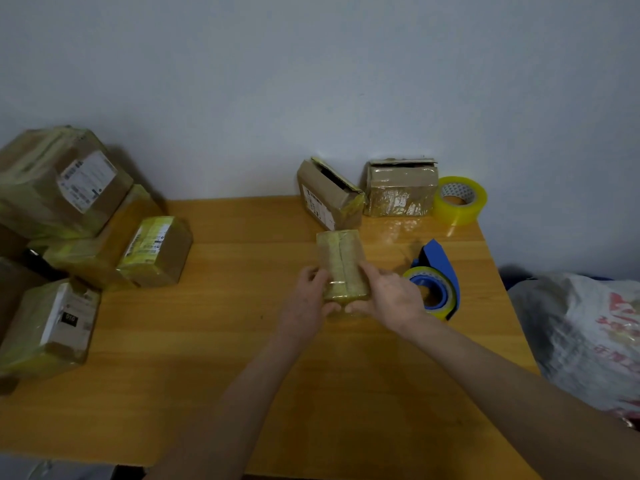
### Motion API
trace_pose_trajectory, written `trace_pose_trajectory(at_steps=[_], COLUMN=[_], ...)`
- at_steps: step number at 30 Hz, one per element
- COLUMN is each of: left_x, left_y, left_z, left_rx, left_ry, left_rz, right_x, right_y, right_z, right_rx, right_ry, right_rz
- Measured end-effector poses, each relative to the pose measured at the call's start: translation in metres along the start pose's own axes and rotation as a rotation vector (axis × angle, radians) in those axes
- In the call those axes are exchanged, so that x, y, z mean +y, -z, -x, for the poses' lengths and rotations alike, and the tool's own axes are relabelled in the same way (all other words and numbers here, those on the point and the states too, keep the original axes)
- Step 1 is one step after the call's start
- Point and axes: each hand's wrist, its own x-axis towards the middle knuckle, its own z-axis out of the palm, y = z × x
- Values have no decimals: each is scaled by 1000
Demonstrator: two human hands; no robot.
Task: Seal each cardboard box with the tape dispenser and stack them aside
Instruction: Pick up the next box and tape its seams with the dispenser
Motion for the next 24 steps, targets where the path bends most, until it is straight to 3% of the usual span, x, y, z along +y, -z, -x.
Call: trace_pose_trajectory(at_steps=[5, 11, 13, 18, 24], left_x=[-4, -12, -10, 15, 21], left_y=[-5, 4, 6, -9, -11], left_z=[-8, -1, 1, -4, -9], left_rx=[-122, -113, -133, -40, 73], left_ry=[19, -48, 14, 337, 400], left_rz=[40, 204, 307, 409, 310], right_x=[-1, 23, 22, 4, 6], right_y=[-16, -14, -11, -20, -14], right_z=[-9, -11, -13, -8, -14], right_rx=[102, 8, 3, 205, 138], right_ry=[80, 138, 118, 47, -15], right_rz=[70, -183, -228, -178, -283])
